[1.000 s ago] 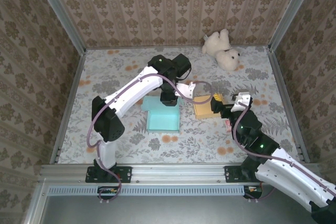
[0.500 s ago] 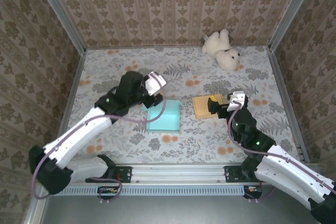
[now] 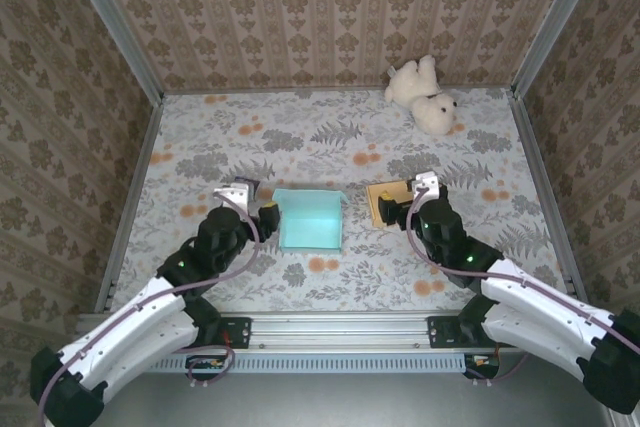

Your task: Fold the paper box

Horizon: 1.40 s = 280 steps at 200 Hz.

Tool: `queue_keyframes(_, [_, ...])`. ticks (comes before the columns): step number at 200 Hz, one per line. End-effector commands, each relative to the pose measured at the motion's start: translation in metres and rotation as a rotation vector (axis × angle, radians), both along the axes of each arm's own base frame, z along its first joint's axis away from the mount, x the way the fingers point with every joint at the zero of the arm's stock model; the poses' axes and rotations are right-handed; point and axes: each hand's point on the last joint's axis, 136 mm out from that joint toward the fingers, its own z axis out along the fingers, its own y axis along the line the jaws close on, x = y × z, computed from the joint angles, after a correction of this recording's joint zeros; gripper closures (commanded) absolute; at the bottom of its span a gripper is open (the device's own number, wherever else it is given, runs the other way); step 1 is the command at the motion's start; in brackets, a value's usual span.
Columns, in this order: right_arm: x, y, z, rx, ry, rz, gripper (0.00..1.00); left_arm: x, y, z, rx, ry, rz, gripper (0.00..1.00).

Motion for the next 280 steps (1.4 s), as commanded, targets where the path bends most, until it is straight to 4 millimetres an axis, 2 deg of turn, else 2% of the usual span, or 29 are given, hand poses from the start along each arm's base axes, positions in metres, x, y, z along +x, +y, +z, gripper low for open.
queue_keyframes(1, [0.003,0.012,0.015,0.124,0.006,0.016,0.07,0.002,0.015,-0.021,0.013,0.012,0.074,0.29])
queue_keyframes(50, [-0.007,0.022,-0.024,0.291,0.147,0.009,0.12,0.010,0.018,-0.028,0.024,-0.026,0.085,0.28])
queue_keyframes(77, [-0.009,0.025,-0.040,0.316,0.156,0.018,0.14,0.012,0.006,-0.030,0.012,-0.046,0.013,0.29])
queue_keyframes(131, [-0.007,0.049,-0.045,0.281,0.183,0.120,0.15,0.014,-0.011,-0.032,0.013,-0.062,-0.090,0.30])
queue_keyframes(150, [-0.004,0.057,-0.049,0.264,0.194,0.150,0.15,0.016,-0.012,-0.029,0.016,-0.078,-0.097,0.29])
queue_keyframes(206, [0.003,0.090,-0.054,0.215,0.209,0.246,0.15,0.025,-0.015,-0.035,0.019,-0.026,-0.100,0.30])
queue_keyframes(241, [0.008,0.105,-0.059,0.176,0.224,0.282,0.15,0.023,-0.024,-0.032,-0.015,-0.012,-0.139,0.38])
queue_keyframes(280, [0.010,0.125,-0.061,0.138,0.222,0.336,0.16,0.022,-0.025,-0.029,-0.033,-0.007,-0.144,0.55])
